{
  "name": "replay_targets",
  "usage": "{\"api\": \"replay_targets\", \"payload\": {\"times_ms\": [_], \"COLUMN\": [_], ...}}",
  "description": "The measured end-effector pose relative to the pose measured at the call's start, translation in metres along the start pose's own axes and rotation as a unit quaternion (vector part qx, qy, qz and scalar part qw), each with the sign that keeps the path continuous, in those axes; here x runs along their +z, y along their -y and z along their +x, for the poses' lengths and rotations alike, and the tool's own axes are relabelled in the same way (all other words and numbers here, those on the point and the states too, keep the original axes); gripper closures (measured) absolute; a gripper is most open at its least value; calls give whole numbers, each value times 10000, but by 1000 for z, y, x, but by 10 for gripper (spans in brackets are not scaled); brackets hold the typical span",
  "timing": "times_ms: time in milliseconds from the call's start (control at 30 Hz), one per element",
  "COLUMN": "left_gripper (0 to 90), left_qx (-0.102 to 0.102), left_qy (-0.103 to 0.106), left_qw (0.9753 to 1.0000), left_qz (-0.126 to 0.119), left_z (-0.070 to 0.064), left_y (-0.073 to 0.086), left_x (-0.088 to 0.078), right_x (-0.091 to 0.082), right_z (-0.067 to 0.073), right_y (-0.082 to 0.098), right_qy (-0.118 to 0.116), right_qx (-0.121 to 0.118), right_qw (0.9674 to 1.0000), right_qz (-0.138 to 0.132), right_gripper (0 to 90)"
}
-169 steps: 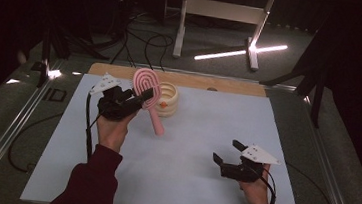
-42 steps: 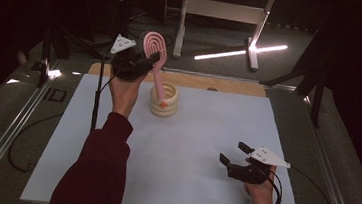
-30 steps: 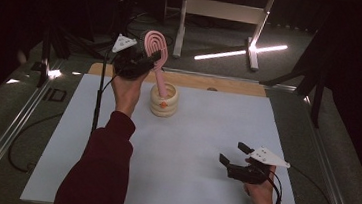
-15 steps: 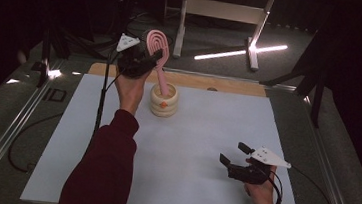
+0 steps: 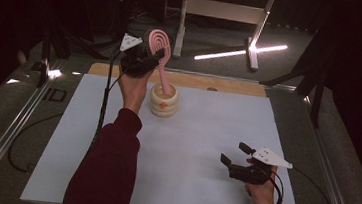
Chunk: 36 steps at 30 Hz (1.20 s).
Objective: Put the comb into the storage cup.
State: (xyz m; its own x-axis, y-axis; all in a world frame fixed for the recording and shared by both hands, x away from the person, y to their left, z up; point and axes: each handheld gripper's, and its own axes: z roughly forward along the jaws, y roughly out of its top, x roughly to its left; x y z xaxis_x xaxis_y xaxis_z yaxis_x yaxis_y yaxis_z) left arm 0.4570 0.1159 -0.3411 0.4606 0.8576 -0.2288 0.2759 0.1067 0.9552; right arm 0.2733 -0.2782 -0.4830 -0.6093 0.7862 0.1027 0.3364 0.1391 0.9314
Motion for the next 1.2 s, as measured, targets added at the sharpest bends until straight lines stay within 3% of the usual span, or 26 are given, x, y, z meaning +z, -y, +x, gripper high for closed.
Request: {"api": "replay_targets", "payload": {"times_ms": [167, 600, 800, 1200], "left_gripper": [639, 639, 639, 639], "left_qx": [69, 20, 119, 121], "left_qy": [-91, -158, -185, -295], "left_qw": [9999, 9998, 9998, 9995], "left_qz": [7, -87, -3, -15], "left_z": [-1, 0, -2, -1], "left_y": [2, 6, 11, 17], "left_x": [1, 4, 8, 11], "right_x": [0, -1, -1, -1], "right_z": [0, 0, 0, 0], "right_y": [0, -1, -1, 0], "right_qy": [10, -11, -15, -8], "right_qx": [4, 27, 30, 45], "right_qw": [10000, 10000, 10000, 10000], "right_qz": [-7, -23, -18, -15], "right_gripper": [137, 137, 137, 138]}}
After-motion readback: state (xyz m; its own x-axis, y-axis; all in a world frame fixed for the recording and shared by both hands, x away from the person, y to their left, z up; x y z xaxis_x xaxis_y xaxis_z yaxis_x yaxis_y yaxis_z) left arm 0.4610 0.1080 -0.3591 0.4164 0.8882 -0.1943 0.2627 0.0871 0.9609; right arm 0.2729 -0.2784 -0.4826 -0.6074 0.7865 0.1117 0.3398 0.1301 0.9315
